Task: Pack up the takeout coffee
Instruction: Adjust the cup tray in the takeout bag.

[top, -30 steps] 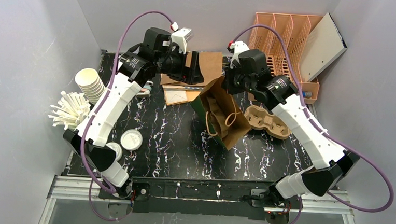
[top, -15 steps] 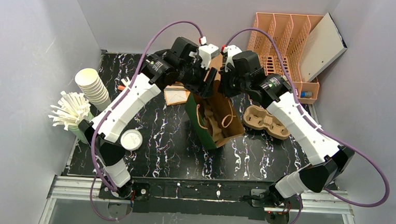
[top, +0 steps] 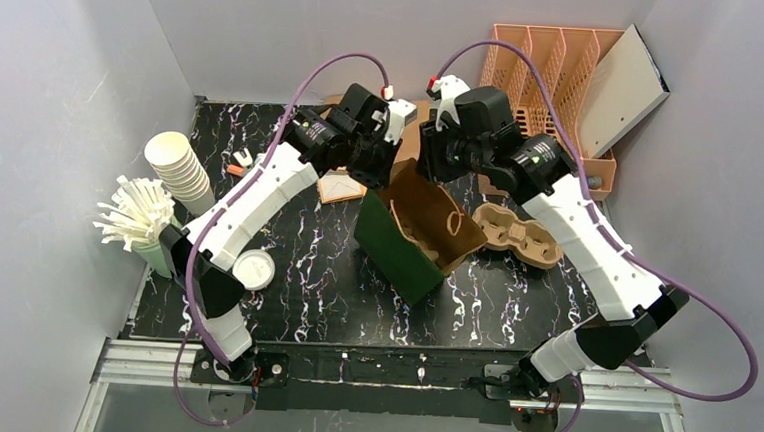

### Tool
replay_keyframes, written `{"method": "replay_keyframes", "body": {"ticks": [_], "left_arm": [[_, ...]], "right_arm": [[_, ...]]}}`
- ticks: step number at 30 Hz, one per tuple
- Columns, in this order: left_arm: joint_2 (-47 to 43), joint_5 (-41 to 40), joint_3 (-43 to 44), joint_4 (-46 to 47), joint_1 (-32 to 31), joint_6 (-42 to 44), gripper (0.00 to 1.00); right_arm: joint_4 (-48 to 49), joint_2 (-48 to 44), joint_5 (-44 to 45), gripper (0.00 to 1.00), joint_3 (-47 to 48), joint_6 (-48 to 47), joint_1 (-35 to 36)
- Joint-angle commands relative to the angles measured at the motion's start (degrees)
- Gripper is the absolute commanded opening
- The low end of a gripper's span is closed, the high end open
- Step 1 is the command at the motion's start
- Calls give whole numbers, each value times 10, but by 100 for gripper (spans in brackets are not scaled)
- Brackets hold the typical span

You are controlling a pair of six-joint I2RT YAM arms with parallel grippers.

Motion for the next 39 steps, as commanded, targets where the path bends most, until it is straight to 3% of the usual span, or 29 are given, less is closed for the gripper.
{"method": "replay_keyframes", "body": {"ticks": [1,9,19,29,35,39], "left_arm": [[-32,8,-27,26,-2,-43,0],[-66,9,-97,94,-1,-72,0],[-123,2,-190,158,-1,-91,0],[-138,-19,-186,194,-1,-80,0],[-183,23,-246,269,-1,-48,0],[-215,39,-287,320,-2,-37,0]], "right_arm": [[-66,-10,9,41,66,3,28],[-113,-35,58,22,35,4,115],[-69,-84,100,19,-121,4,154],[-18,-103,154,12,-221,-7,230],[69,-109,211,18,-298,-57,231],[113,-108,259,33,-333,-72,231]]}}
